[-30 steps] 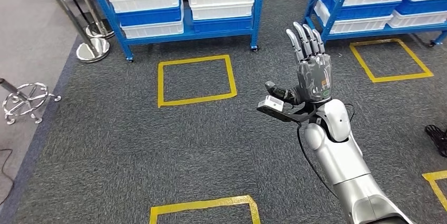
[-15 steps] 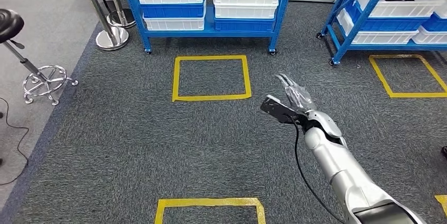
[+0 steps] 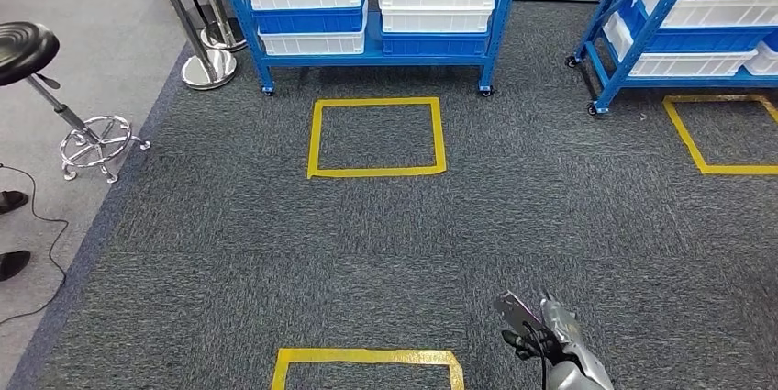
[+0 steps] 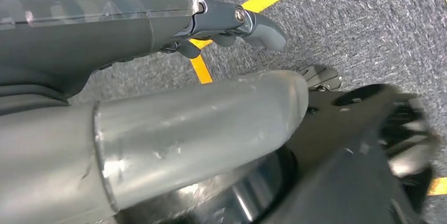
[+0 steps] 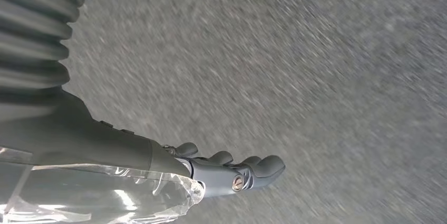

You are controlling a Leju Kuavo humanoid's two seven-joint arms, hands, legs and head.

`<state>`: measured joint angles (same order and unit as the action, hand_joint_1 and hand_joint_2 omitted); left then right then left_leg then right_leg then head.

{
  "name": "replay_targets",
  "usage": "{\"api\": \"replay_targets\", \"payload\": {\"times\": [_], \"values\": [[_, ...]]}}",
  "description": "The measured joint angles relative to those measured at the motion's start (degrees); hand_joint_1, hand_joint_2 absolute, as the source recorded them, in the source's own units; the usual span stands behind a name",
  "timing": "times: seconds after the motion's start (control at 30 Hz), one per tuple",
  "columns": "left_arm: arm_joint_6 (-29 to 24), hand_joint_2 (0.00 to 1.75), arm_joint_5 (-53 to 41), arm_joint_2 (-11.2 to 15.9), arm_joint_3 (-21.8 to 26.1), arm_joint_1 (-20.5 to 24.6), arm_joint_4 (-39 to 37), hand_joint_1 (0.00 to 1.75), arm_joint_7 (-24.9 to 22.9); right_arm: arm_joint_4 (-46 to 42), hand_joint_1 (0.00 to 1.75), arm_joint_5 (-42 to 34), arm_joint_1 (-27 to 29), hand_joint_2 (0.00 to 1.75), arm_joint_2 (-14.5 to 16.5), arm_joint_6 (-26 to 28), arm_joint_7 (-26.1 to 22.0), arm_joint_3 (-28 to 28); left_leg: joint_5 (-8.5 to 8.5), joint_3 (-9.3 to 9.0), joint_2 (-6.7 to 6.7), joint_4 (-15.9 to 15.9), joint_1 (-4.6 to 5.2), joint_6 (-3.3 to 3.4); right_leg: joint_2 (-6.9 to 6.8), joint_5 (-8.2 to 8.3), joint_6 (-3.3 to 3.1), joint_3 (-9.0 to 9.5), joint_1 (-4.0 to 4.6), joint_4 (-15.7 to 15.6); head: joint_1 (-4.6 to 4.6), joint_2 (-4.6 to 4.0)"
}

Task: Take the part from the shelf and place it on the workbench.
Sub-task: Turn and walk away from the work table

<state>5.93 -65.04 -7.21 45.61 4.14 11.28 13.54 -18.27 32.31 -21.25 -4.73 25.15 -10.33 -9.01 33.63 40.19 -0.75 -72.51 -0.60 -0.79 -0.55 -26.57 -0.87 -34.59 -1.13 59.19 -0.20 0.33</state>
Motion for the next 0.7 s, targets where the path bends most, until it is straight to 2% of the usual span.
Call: {"api": "replay_targets", "payload": {"times": [0.03, 0.07, 0.1, 0.13, 0.2, 0.27, 0.33, 0.37, 0.43, 0.5, 0.53, 0.57, 0.6, 0.67, 0.7], "values": [[0.01, 0.00, 0.38, 0.13, 0.37, -0.08, 0.00, 0.00, 0.00, 0.46, 0.00, -0.19, 0.97, 1.75, 0.20, 0.58, -0.68, 0.77, 0.19, 0.76, 0.08, -1.65, -0.02, -0.09, -0.10, -0.06, -0.06, 0.05, 0.07, 0.02, 0.00, 0.00], [-0.03, 0.00, 0.80, 0.30, 0.78, -0.18, 0.00, 0.00, 0.01, 0.88, 0.00, -0.39, 1.91, 1.75, 0.46, 0.95, -1.23, 1.43, -0.65, 0.46, 0.16, -1.18, -0.02, -0.09, -0.13, -0.11, -0.09, 0.12, 0.12, 0.03, 0.00, 0.00], [-0.07, 0.00, 1.18, 0.50, 1.20, -0.26, 0.00, 0.00, 0.10, 1.26, 0.00, -0.68, 2.82, 1.75, 0.79, 0.87, -1.48, 1.98, -2.34, -0.96, 0.22, 1.47, -0.02, 0.03, -0.12, -0.16, -0.07, 0.25, 0.14, 0.04, -0.01, 0.00], [-0.09, 0.00, 1.62, 0.73, 1.63, -0.31, 0.00, 0.00, 0.30, 1.65, 0.00, -1.05, 3.70, 1.75, 1.16, 0.30, -1.40, 2.51, -4.23, -3.09, 0.28, 5.46, 0.00, 0.30, -0.10, -0.23, 0.00, 0.41, 0.16, 0.04, -0.01, 0.00], [-0.13, 0.00, 2.25, 1.06, 2.49, -0.29, 0.00, 0.00, 0.84, 2.39, 0.00, -1.78, 5.39, 1.75, 1.86, -1.27, -0.86, 3.48, -6.28, -6.61, 0.35, 12.15, 0.25, 0.89, -0.11, -0.39, 0.35, 0.59, 0.36, 0.12, -0.01, 0.00], [-0.17, 0.00, 2.56, 1.23, 3.20, -0.32, 0.00, 0.00, 1.25, 3.01, 0.00, -2.12, 6.74, 1.75, 2.38, -2.07, -0.45, 4.22, -6.33, -7.51, 0.33, 14.01, 0.57, 1.36, -0.14, -0.37, 0.91, 0.63, 0.42, 0.08, 0.00, 0.00], [-0.15, 0.00, 2.88, 1.29, 3.75, -0.50, 0.00, 0.00, 1.49, 3.51, 0.00, -2.29, 7.49, 1.75, 2.81, -2.98, 0.20, 4.80, -6.74, -7.73, 0.36, 14.54, 0.43, 2.00, -0.06, -0.39, 1.53, 0.71, 0.29, 0.04, 0.00, 0.00], [-0.09, 0.00, 3.10, 1.30, 4.02, -0.56, 0.00, 0.00, 1.60, 3.74, 0.00, -2.45, 7.75, 1.75, 2.96, -3.70, 0.79, 5.10, -7.01, -7.90, 0.44, 14.90, 0.31, 2.38, 0.04, -0.91, 1.81, 0.53, 0.26, 0.61, 0.01, 0.00], [0.08, 0.00, 3.65, 1.26, 4.56, -0.59, 0.00, 0.00, 1.86, 4.22, 0.00, -3.31, 8.55, 1.75, 3.03, -5.29, 2.38, 5.93, -7.39, -8.10, 0.56, 15.40, 0.14, 3.01, 0.25, -3.88, 2.23, -1.38, 0.18, 5.09, 0.02, 0.00], [0.16, 0.00, 4.19, 1.14, 5.17, -0.64, 0.00, 0.00, 2.13, 4.79, 0.00, -4.51, 9.93, 1.75, 3.11, -6.85, 4.21, 7.21, -7.39, -8.06, 0.47, 15.41, 0.16, 3.25, 0.33, -7.44, 2.57, -4.71, 0.20, 12.36, 0.03, 0.00], [0.17, 0.00, 4.39, 1.04, 5.50, -0.71, 0.00, 0.00, 2.26, 5.07, 0.00, -5.07, 10.83, 1.75, 3.23, -7.54, 5.10, 7.93, -7.36, -8.09, 0.39, 15.39, 0.16, 3.26, 0.33, -8.04, 2.70, -5.73, 0.16, 14.65, 0.03, 0.00], [0.17, 0.00, 4.61, 0.94, 5.81, -0.78, 0.00, 0.00, 2.38, 5.31, 0.00, -5.53, 11.81, 1.31, 3.38, -8.12, 5.86, 8.61, -7.32, -8.13, 0.30, 15.36, 0.15, 3.23, 0.34, -7.57, 2.80, -5.85, 0.08, 15.01, 0.03, 0.00], [0.19, 0.00, 4.78, 0.82, 6.08, -0.84, 0.00, 0.00, 2.54, 5.51, 0.00, -6.00, 12.80, 0.87, 3.55, -8.61, 6.50, 9.26, -7.25, -8.18, 0.21, 15.29, 0.13, 3.13, 0.33, -6.11, 2.84, -4.84, -0.04, 13.09, 0.03, 0.00], [0.33, 0.00, 5.12, 0.59, 6.54, -0.90, 0.00, 0.00, 2.83, 5.86, 0.00, -6.99, 14.45, 0.00, 3.90, -9.42, 7.37, 10.47, -6.93, -8.16, 0.13, 14.88, 0.19, 2.67, 0.33, -2.70, 2.75, -1.06, -0.22, 5.69, 0.03, 0.00], [0.44, 0.00, 5.21, 0.53, 6.78, -0.89, 0.00, 0.00, 2.92, 6.02, 0.00, -7.60, 15.04, 0.00, 4.14, -9.86, 7.71, 11.08, -6.70, -8.07, 0.14, 14.57, 0.27, 2.31, 0.40, -1.68, 2.51, 0.40, -0.16, 2.67, 0.02, 0.00]]}}
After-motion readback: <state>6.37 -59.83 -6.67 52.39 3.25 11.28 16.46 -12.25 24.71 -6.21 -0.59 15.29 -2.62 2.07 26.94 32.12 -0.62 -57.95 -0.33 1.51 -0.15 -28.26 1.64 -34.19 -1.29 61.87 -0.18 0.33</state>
